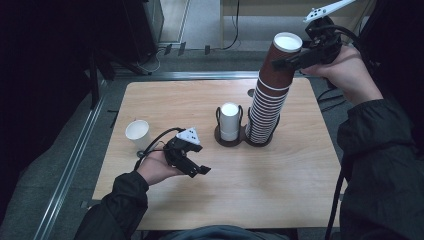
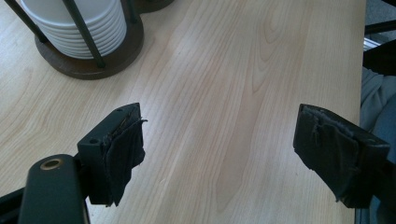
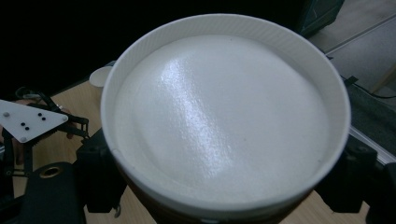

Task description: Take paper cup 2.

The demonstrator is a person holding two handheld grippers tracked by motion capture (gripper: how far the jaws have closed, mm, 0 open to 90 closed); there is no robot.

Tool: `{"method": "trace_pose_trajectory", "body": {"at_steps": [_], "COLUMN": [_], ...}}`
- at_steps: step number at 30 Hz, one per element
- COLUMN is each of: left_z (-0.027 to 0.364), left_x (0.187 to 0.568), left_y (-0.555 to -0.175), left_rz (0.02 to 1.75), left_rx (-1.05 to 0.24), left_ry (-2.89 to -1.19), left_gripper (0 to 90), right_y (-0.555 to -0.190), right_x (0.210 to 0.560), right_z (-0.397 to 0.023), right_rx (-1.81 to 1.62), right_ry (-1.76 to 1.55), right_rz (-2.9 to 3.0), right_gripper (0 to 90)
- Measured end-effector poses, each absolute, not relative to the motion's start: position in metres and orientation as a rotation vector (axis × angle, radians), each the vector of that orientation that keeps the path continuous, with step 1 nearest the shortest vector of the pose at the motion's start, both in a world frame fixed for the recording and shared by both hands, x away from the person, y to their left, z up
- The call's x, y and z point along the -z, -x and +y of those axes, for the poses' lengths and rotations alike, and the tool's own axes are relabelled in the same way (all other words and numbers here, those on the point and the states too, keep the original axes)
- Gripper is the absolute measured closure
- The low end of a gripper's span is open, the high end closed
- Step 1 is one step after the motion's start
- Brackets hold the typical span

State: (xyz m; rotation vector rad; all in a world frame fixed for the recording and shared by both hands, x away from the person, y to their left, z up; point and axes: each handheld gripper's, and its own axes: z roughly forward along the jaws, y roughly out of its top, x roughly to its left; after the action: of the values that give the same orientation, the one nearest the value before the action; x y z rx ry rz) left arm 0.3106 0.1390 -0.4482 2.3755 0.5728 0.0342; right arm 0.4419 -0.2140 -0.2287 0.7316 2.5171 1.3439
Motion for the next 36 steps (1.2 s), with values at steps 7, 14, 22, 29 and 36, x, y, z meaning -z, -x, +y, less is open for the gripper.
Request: {"method": "trace_pose_trajectory", "body": {"at_steps": [7,14,22,29,36], "left_z": [0.139,0.140,0.138,0.141,0.145], "left_x": [0.449,0.449,0.449,0.449,0.448], "left_y": [-0.310,-0.311,-0.310,-0.313,-0.315], "left_rz": [0.571,0.574,0.565,0.587,0.604], "left_rx": [-0.028,-0.026,-0.023,-0.016,-0.011], "left_ry": [-2.374,-2.375,-2.378,-2.364,-2.342], "left_gripper": [16.2,16.2,16.2,16.2,16.2], "right_y": [-0.439,-0.435,-0.425,-0.411,-0.395], "right_x": [0.212,0.193,0.169,0.150,0.140], "right_z": [-0.212,-0.211,-0.209,-0.204,-0.196], "right_rx": [-1.342,-1.331,-1.328,-1.329,-1.352], "right_ry": [-0.716,-0.702,-0.671,-0.613,-0.543], "right_rz": [2.510,2.495,2.456,2.425,2.455], "right_gripper": [18.1,18.1,18.1,18.1,18.2]}}
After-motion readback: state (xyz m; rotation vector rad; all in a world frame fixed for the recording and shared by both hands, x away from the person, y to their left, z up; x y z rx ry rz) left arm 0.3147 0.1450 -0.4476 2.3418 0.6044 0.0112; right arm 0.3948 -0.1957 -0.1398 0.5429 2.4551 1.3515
